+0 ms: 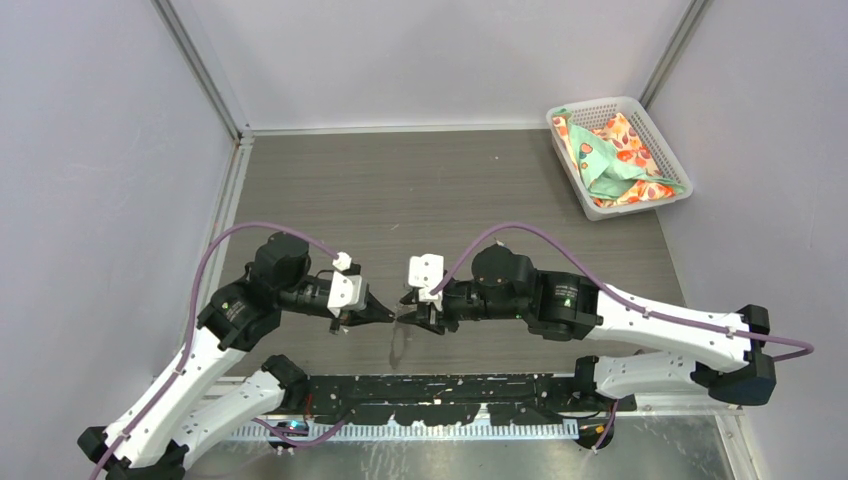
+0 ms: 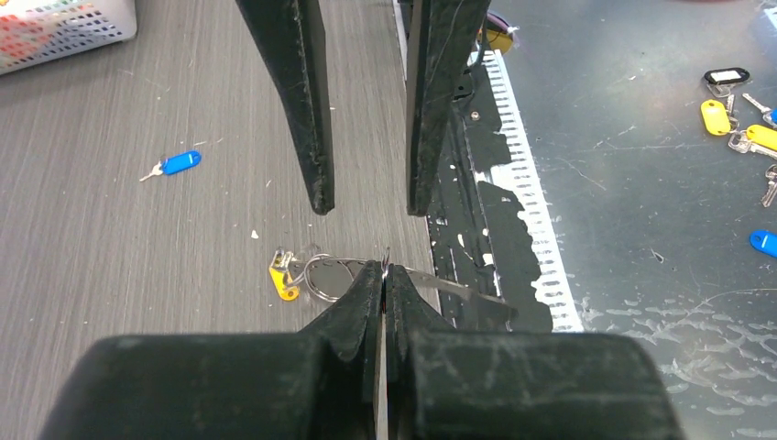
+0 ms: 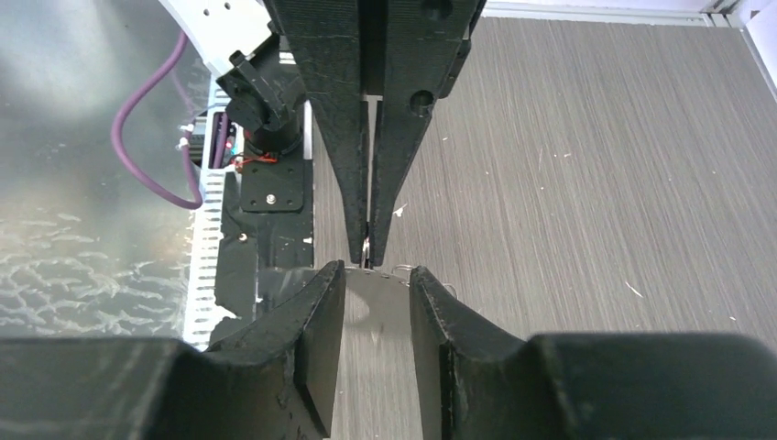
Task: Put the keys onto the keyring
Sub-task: Adjust the keyring.
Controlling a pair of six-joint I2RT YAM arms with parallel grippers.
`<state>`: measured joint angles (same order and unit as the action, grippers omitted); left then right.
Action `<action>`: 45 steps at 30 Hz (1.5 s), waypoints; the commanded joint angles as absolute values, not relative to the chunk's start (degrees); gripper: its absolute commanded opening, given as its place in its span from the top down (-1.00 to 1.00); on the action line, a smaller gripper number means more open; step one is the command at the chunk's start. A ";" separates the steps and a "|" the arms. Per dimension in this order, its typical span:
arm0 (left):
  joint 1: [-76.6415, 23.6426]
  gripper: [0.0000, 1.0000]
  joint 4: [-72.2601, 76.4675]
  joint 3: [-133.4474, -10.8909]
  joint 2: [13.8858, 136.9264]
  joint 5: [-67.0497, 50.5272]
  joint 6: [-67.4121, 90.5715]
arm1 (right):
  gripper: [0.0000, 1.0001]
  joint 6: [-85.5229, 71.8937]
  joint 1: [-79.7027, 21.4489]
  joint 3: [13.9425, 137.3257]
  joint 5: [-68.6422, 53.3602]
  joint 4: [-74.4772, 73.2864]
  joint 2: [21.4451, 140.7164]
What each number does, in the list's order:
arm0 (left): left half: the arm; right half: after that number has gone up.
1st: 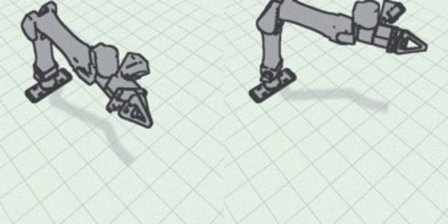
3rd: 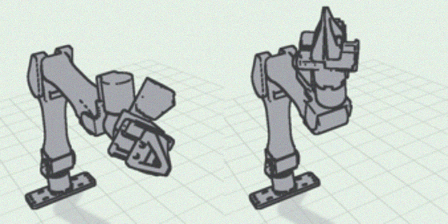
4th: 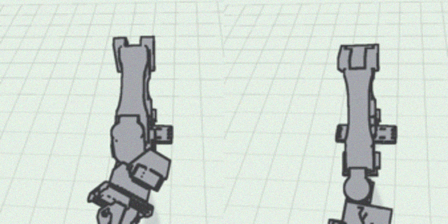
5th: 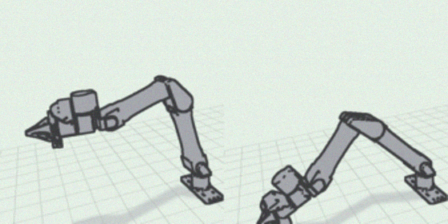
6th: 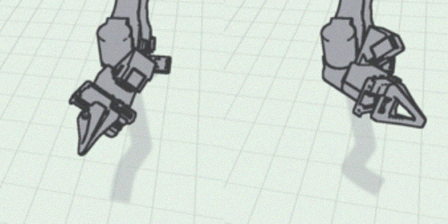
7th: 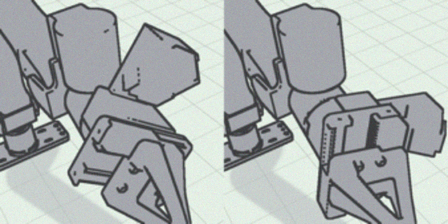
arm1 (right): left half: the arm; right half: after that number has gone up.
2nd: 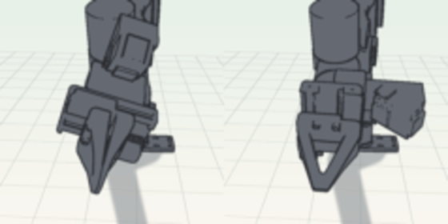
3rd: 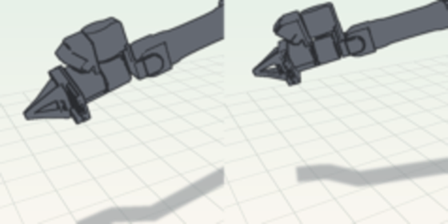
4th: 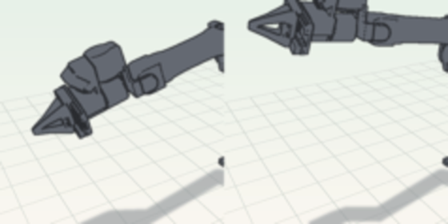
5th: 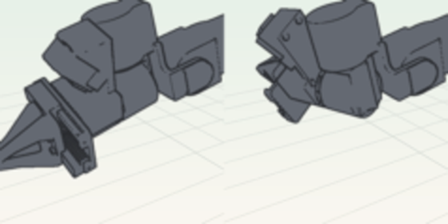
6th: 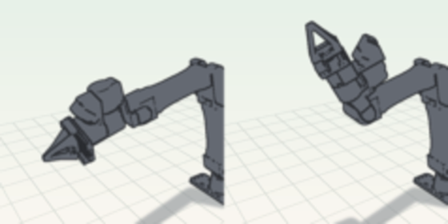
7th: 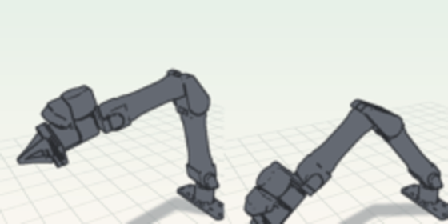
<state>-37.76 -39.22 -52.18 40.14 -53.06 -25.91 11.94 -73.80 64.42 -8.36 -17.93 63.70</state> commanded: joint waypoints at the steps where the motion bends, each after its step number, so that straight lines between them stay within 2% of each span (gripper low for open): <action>1: -37.71 0.99 -35.74 -54.49 40.15 -53.79 -25.94 | 0.24 11.75 -74.11 65.22 -11.58 -17.05 62.92; 7: -37.71 0.99 -34.75 -54.73 40.59 -54.08 -25.14 | 0.25 11.38 -74.09 65.50 -11.55 -16.53 64.91; 12: -37.71 1.00 -34.72 -54.89 40.52 -54.81 -25.09 | 0.36 11.65 -74.07 65.52 -9.32 -15.16 65.67; 17: -37.72 1.00 -34.54 -55.42 40.52 -55.82 -24.43 | 0.78 12.29 -74.09 66.37 -8.18 -15.91 67.12; 20: -37.72 0.99 -34.24 -55.92 40.75 -55.92 -23.46 | 0.97 12.45 -74.08 66.54 -7.69 -16.43 67.61; 26: -37.72 0.99 -32.61 -56.34 41.26 -55.91 -21.55 | 0.98 11.13 -74.09 65.83 -3.27 -14.45 66.51; 28: -37.75 0.86 -32.57 -56.29 41.38 -55.77 -21.21 | 0.98 10.35 -74.09 65.11 -2.83 -12.78 65.44; 31: -37.71 0.52 -33.69 -56.32 41.34 -55.29 -20.77 | 0.98 8.70 -74.04 62.51 -2.66 -8.25 62.83; 36: -37.72 0.29 -37.89 -56.42 40.49 -55.20 -22.74 | 0.98 6.61 -74.08 58.29 -2.29 -3.70 59.17; 41: -37.73 0.22 -41.70 -56.77 39.65 -52.22 -25.51 | 0.98 5.64 -74.03 56.69 -2.19 -2.70 57.25; 45: -37.71 0.24 -35.38 -54.28 38.89 -46.77 -19.28 | 0.98 5.71 -74.07 56.55 -3.35 -1.94 57.02</action>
<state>-37.50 -39.77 -54.43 39.92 -51.29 -23.86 6.83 -73.93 56.03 -3.27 -7.88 58.87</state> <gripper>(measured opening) 0.387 0.020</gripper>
